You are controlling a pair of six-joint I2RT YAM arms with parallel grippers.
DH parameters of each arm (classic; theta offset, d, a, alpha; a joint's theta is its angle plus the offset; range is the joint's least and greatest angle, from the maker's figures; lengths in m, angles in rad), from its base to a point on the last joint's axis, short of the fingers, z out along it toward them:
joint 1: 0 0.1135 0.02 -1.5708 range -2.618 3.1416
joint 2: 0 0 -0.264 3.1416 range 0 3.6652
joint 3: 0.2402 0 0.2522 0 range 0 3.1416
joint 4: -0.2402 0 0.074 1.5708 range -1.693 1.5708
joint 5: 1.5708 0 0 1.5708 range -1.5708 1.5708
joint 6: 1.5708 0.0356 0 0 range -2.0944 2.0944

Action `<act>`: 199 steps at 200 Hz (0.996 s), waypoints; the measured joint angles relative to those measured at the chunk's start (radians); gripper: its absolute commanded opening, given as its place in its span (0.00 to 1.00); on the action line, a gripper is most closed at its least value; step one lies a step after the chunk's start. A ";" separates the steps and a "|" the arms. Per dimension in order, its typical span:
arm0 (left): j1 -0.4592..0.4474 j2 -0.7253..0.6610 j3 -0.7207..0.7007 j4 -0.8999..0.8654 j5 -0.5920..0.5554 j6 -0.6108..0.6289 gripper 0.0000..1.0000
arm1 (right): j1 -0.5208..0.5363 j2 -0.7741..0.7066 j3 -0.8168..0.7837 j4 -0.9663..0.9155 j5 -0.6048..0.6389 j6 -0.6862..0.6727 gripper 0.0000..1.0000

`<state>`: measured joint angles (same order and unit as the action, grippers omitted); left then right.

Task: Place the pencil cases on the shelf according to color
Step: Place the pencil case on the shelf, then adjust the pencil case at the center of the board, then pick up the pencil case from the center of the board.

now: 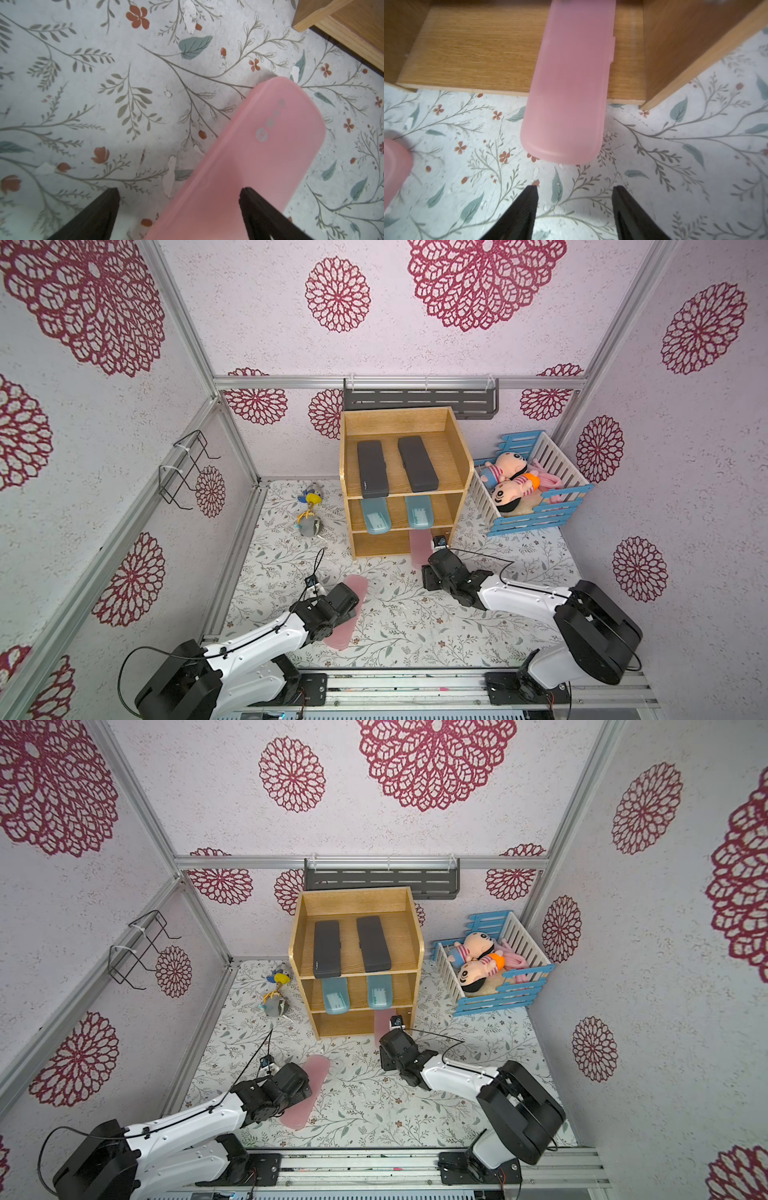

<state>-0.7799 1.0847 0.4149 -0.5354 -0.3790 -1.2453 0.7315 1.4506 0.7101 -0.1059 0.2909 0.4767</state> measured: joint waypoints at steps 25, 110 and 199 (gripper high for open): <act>-0.061 -0.009 -0.020 0.041 0.011 -0.004 0.97 | 0.013 -0.119 -0.057 -0.010 -0.005 0.006 0.82; -0.303 0.342 0.244 0.085 -0.027 -0.070 0.97 | 0.065 -0.304 -0.174 -0.084 -0.007 0.057 0.95; -0.342 0.043 0.187 -0.080 -0.182 -0.210 0.97 | 0.291 -0.361 -0.186 -0.132 0.025 0.226 0.99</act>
<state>-1.1221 1.1275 0.6014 -0.6151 -0.5610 -1.4551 1.0229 1.0897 0.5240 -0.2379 0.3161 0.7029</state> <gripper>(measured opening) 0.971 0.990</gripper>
